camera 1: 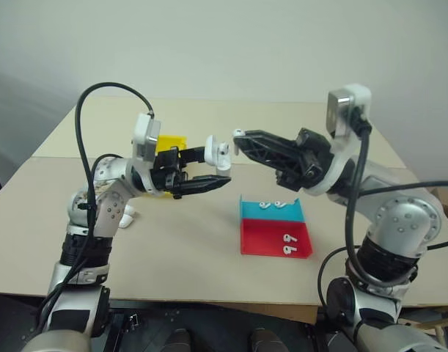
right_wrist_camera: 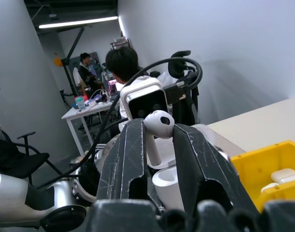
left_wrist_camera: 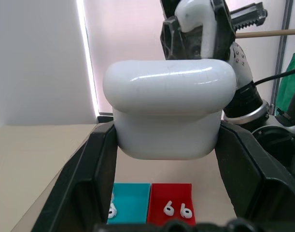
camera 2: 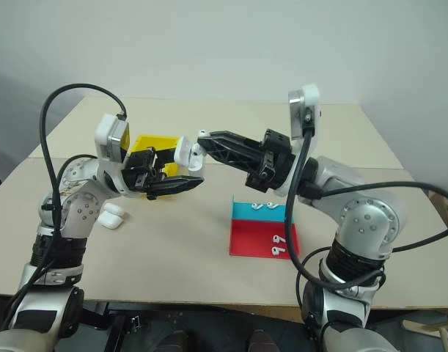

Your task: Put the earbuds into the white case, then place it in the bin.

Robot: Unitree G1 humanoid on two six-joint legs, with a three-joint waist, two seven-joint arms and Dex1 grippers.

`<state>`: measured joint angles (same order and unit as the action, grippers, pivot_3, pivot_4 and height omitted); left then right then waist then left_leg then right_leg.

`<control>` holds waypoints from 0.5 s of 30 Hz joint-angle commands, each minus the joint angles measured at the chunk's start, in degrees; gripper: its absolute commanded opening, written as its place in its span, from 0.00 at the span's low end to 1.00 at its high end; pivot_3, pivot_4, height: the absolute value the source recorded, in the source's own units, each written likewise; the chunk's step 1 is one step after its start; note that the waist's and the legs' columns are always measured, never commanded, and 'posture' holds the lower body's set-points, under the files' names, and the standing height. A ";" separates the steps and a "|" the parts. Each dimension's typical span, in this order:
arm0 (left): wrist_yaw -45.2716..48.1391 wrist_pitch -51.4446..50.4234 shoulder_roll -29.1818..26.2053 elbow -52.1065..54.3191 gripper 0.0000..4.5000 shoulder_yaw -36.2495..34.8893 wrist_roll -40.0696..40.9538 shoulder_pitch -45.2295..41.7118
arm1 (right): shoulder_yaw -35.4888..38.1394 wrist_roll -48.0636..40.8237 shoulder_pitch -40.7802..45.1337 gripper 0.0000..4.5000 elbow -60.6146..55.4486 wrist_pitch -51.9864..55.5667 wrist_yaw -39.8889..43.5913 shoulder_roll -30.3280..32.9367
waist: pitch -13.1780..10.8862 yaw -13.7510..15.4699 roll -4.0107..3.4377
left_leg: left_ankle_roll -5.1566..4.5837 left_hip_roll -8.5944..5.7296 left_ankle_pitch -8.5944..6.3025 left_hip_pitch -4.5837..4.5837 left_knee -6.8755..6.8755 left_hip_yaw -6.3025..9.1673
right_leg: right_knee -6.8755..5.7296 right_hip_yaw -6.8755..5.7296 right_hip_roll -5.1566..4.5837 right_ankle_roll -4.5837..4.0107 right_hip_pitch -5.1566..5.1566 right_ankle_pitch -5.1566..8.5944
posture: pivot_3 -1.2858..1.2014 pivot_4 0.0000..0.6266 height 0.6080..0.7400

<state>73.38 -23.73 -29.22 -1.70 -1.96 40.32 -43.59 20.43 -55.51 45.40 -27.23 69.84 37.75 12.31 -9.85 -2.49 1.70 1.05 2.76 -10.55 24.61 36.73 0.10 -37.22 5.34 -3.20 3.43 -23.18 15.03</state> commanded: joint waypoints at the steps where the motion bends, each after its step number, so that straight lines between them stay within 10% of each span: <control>1: 0.79 1.08 0.24 0.41 0.61 -0.26 -0.27 -1.56 | -2.11 -1.73 -1.36 0.14 -2.73 -3.61 -2.45 0.85 | 0.00 -0.02 0.00 | 0.00 0.00 0.00 0.00 0.00 0.00 | 0.00 0.00 0.00 0.00 0.00 0.00 | 0.52 0.24 1.00; 15: 0.67 0.57 -0.22 2.39 0.61 -1.07 -0.03 -0.35 | -10.48 -0.44 -4.28 0.14 -1.20 -12.12 -4.06 5.59 | 0.00 -0.06 0.00 | 0.00 0.00 0.00 0.01 0.00 0.00 | 0.01 0.00 0.01 0.01 -0.01 0.00 | 0.52 0.24 1.00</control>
<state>74.24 -23.81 -29.15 -1.88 -1.71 39.70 -43.51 10.87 -55.77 41.24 -27.62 59.51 33.67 17.49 -9.86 -2.55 1.70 1.05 2.77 -10.55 24.62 36.73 0.11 -37.20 5.34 -3.19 3.43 -23.19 15.03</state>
